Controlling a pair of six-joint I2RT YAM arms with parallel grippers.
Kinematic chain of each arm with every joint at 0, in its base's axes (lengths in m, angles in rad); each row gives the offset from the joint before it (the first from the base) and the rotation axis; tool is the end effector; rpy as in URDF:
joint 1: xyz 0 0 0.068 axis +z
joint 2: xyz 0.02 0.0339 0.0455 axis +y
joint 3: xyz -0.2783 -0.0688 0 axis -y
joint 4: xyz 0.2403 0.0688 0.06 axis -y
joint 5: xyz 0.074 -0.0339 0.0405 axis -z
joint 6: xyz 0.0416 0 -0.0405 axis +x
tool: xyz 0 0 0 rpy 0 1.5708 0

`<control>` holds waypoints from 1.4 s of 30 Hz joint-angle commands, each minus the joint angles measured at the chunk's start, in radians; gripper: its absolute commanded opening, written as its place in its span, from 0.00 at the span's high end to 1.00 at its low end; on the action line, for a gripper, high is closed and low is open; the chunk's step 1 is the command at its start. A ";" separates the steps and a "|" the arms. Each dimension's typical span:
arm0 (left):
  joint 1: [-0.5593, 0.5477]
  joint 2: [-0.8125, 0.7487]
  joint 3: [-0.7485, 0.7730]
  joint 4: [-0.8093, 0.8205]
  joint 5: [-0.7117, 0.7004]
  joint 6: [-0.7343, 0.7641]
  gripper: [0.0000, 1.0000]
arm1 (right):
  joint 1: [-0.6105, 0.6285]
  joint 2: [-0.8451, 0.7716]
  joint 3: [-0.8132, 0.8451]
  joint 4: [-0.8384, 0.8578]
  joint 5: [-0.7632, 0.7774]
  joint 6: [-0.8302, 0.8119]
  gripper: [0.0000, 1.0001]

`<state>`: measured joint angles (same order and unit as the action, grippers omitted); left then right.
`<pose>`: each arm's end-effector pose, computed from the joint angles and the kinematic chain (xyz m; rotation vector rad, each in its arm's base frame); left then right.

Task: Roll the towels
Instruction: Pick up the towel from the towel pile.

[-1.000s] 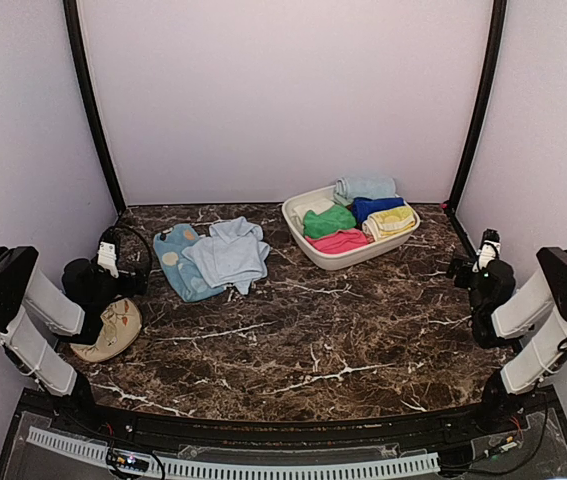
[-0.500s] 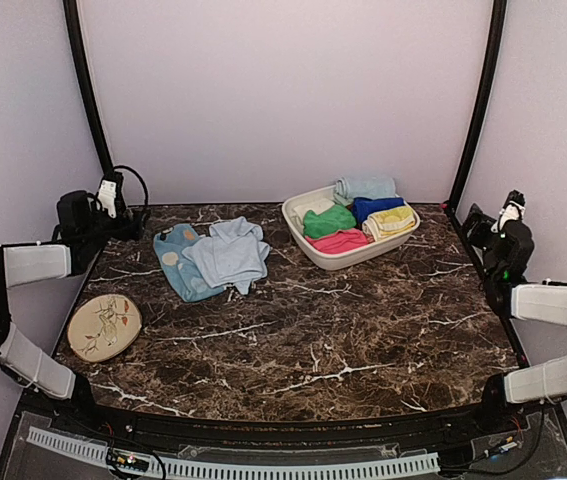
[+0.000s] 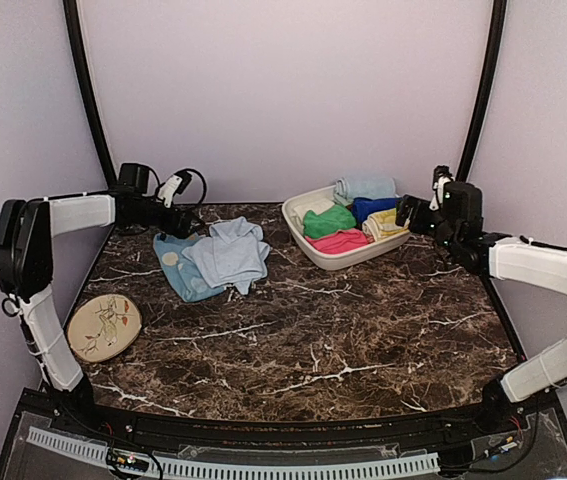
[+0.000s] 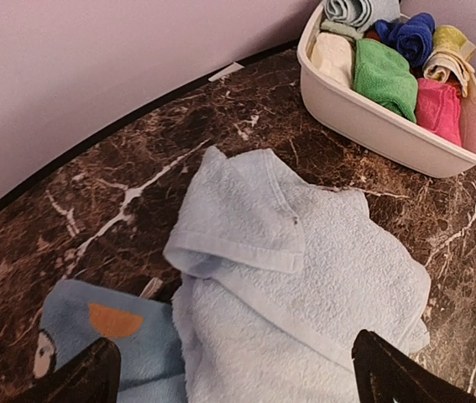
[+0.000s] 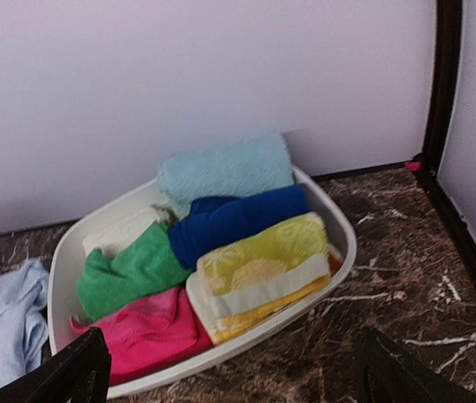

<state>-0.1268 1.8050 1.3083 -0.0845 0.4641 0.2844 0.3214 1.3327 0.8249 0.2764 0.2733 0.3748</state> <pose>0.4117 -0.0713 0.2614 0.6884 1.9941 -0.4041 0.2925 0.0855 0.2934 0.2426 1.7841 0.2521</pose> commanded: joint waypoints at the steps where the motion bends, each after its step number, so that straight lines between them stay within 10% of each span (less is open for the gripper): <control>1: -0.026 0.163 0.199 -0.191 0.051 0.056 0.02 | 0.124 0.035 0.019 -0.114 0.040 -0.077 0.00; 18: -0.054 0.506 0.561 -0.336 0.137 0.024 0.21 | 0.371 0.190 0.140 -0.216 0.009 -0.103 0.02; 32: -0.060 0.542 0.658 -0.329 0.263 -0.077 0.95 | 0.402 0.187 0.160 -0.235 -0.030 -0.087 0.14; 42: -0.117 0.380 0.698 -0.522 0.318 -0.039 1.00 | 0.443 0.167 0.205 -0.240 -0.025 -0.097 0.16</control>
<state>-0.2016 2.3478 1.9762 -0.4767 0.7429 0.2173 0.7326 1.5208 0.9783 0.0204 0.2466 0.2852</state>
